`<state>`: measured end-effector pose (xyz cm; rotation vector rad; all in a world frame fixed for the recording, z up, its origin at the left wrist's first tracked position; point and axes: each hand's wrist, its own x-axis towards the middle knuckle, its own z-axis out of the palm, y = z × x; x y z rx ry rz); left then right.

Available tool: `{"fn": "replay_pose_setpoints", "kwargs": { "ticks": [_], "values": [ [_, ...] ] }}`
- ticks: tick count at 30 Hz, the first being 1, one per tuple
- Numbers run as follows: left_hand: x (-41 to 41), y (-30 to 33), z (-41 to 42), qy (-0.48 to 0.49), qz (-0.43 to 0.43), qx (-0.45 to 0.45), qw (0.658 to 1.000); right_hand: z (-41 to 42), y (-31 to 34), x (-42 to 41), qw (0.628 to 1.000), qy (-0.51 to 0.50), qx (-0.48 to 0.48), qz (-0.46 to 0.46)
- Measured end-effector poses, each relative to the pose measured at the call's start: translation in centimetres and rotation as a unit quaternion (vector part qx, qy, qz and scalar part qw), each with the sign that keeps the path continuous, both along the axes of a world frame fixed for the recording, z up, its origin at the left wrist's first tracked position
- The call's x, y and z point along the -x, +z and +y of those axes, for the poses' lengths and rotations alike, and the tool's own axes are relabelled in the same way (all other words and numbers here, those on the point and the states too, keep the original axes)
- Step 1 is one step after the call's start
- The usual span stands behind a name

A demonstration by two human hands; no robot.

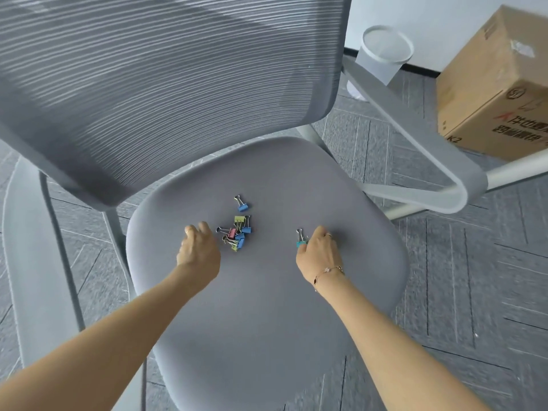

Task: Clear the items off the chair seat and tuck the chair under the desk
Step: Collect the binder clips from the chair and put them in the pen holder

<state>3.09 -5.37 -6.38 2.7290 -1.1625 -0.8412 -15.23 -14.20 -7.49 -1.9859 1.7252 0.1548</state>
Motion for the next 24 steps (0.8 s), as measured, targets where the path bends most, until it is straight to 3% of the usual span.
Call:
{"fn": "replay_pose_setpoints", "kwargs": {
  "ticks": [3,6,10,13,17,19,24],
  "values": [
    [1.0,-0.6,-1.0,0.022,0.021,0.027,0.999,-0.2,-0.4,-0.1,1.000,0.010,0.018,-0.002],
    [1.7,-1.3,-1.3,-0.098,-0.053,0.001,0.994,-0.1,-1.1,-0.4,0.992,0.092,0.040,0.071],
    [1.7,-2.1,-1.2,-0.159,-0.087,-0.032,0.983,-0.2,-1.8,-1.5,0.978,0.160,0.101,0.085],
    [1.3,-1.9,-0.8,-0.155,-0.087,-0.062,0.982,-0.3,-1.7,-1.9,0.977,0.177,0.034,0.117],
    [0.5,-1.2,-0.3,-0.119,-0.053,-0.083,0.988,-0.5,-1.2,-2.3,0.969,0.200,0.013,0.144],
    [0.3,-0.8,-0.3,-0.126,-0.048,-0.103,0.986,-0.7,-0.7,-3.0,0.973,0.195,0.002,0.125],
    [-0.2,-0.3,-0.3,-0.146,-0.059,-0.145,0.977,-0.8,-0.1,-5.4,0.984,0.178,-0.004,-0.022]
  ]
}}
